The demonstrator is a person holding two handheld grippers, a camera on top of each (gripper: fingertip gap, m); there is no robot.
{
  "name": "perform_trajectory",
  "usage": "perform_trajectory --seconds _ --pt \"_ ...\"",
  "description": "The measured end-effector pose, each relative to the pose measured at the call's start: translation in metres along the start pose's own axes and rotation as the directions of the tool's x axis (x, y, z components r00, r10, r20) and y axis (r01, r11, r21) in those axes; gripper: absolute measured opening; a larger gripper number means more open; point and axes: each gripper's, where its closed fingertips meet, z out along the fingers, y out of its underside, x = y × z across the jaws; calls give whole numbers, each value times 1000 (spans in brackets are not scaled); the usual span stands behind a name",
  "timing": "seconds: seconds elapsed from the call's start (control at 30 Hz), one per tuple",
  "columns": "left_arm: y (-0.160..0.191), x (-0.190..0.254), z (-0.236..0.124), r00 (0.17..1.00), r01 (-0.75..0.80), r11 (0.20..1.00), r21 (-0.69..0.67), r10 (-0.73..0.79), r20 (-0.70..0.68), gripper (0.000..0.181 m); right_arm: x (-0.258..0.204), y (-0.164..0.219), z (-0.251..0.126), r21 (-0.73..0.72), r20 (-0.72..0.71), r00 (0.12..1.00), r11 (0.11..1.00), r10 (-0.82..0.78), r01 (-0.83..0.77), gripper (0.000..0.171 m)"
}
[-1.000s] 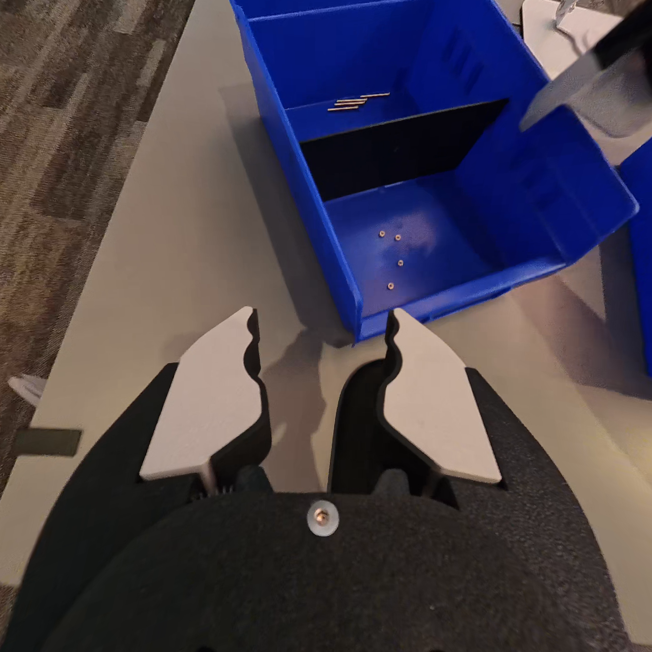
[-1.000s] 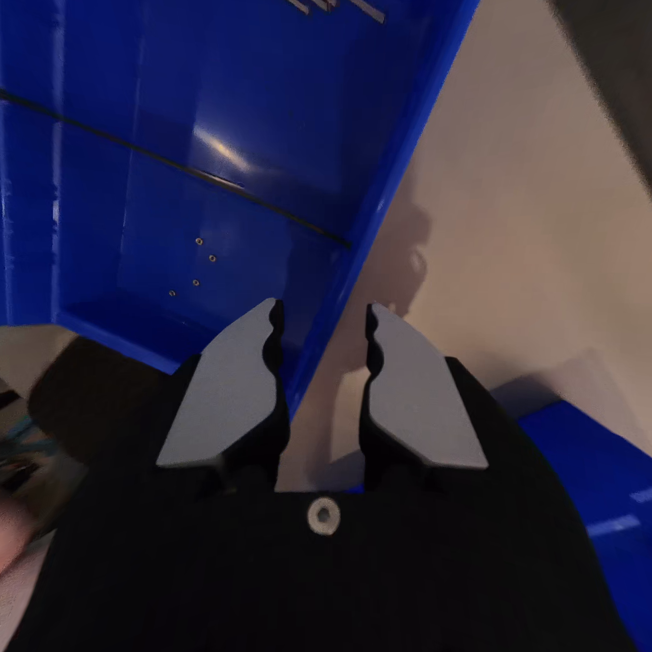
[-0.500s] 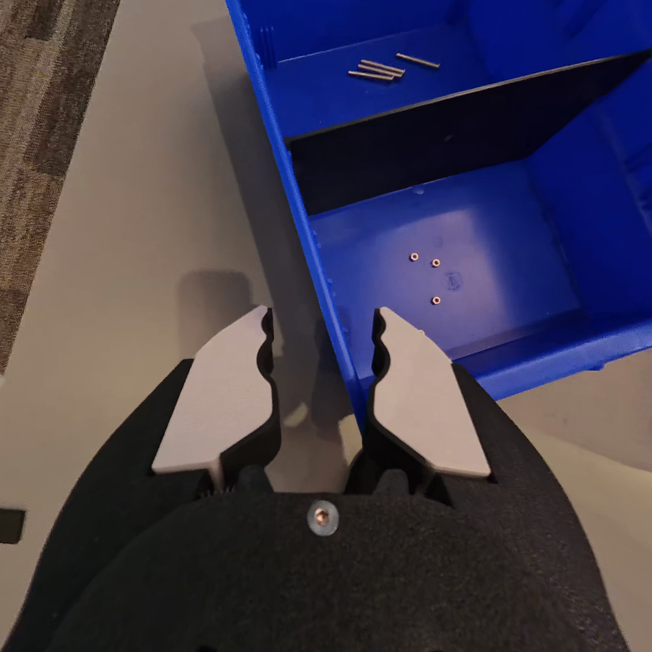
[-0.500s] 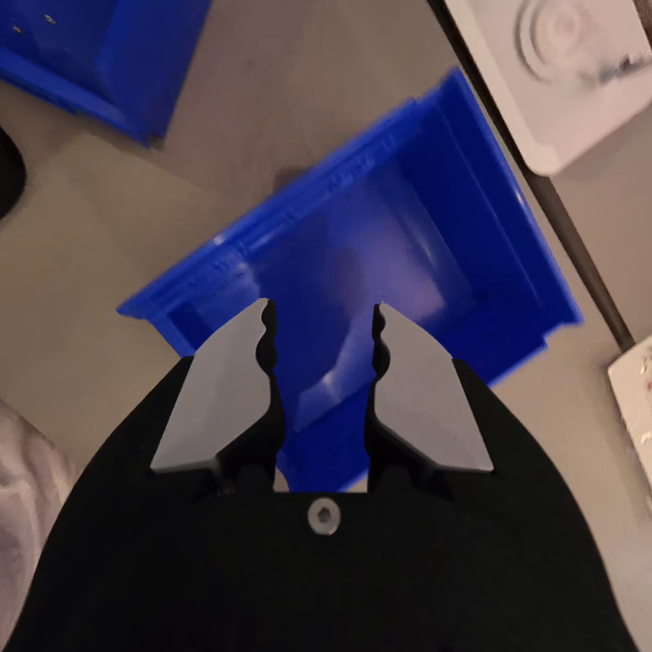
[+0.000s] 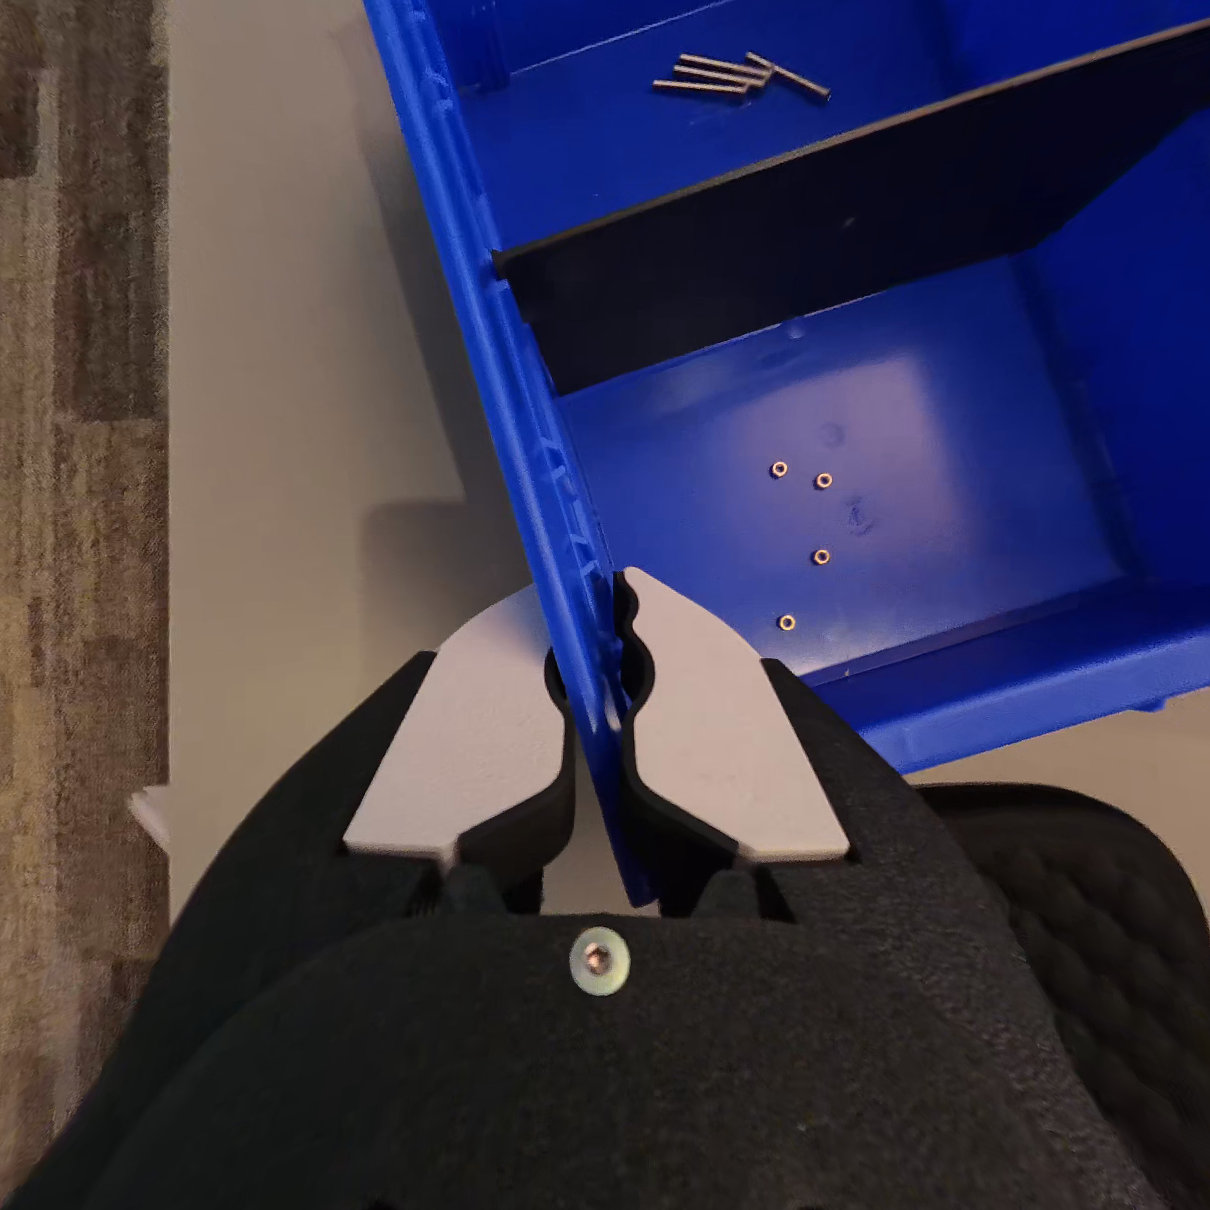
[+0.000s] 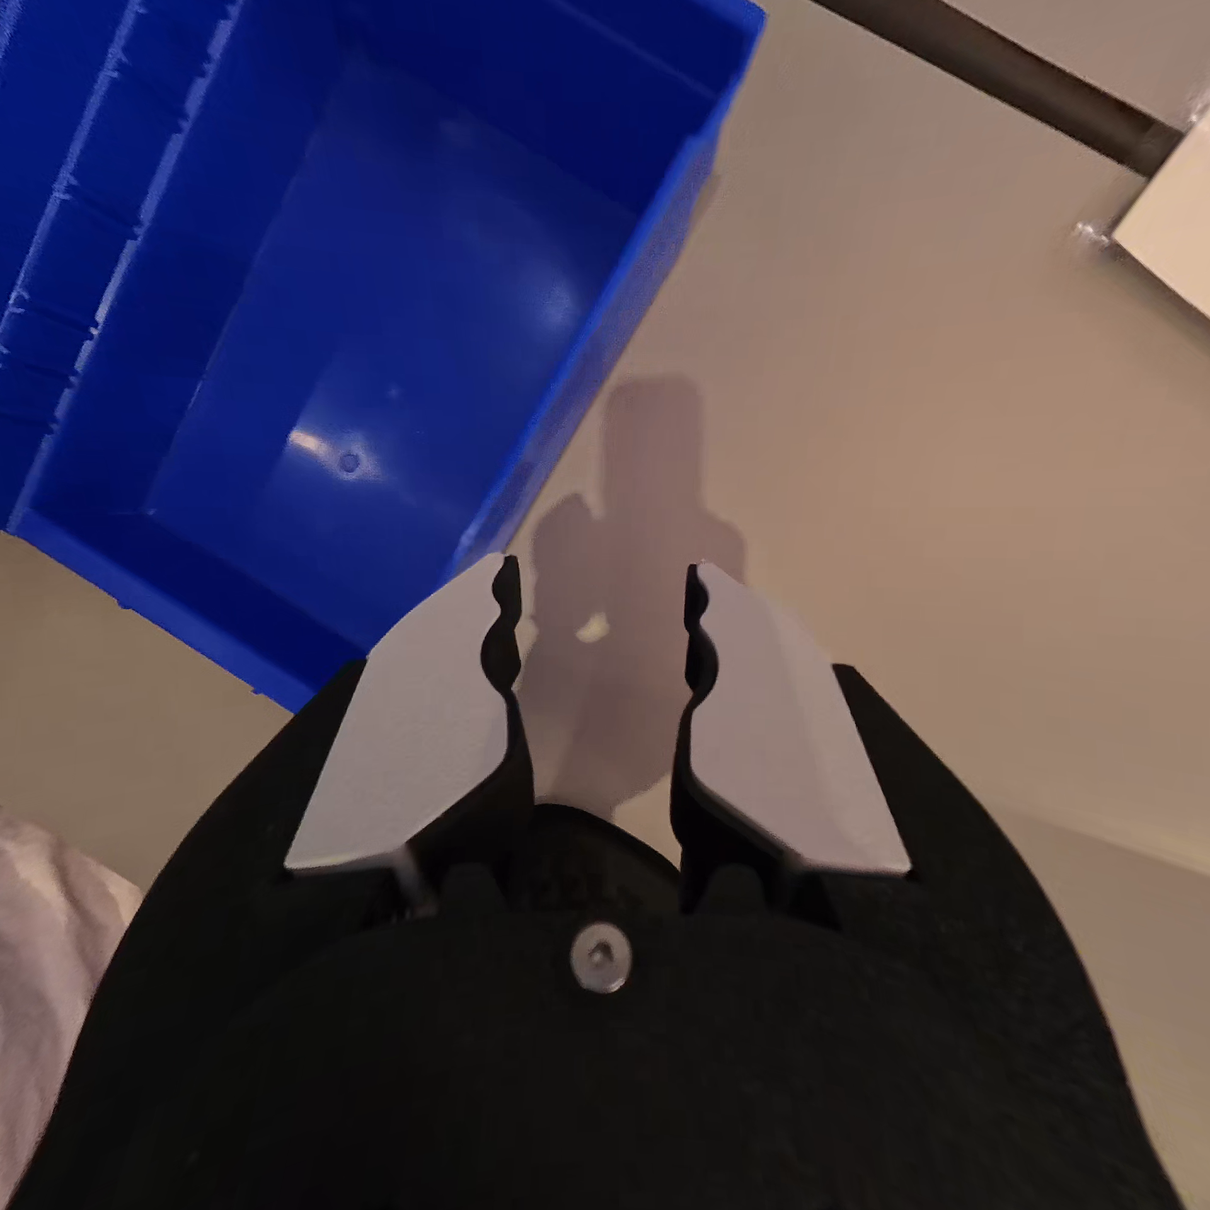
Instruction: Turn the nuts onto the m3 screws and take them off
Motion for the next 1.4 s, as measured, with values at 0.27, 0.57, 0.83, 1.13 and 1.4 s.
perform_trajectory --seconds 0.27,0.57,0.83,1.13,1.4 --pt "-8 -5 6 986 -120 993 22 122 -110 7 24 14 7 29 10 996 995 94 -94 46" --pt "-5 4 3 985 -117 993 30 120 -122 7 20 6 -1 56 -7 994 993 108 -107 50" --pt "-5 9 2 979 -139 990 39 143 -144 8 6 3 7 24 5 996 996 84 -84 52" --pt "-7 16 1 970 -35 998 51 47 -239 15 -20 -15 19 46 123 978 983 169 -176 60" --pt "-24 -5 -38 989 113 961 254 -86 -117 60 -40 -13 61 -109 98 978 979 183 -173 64"
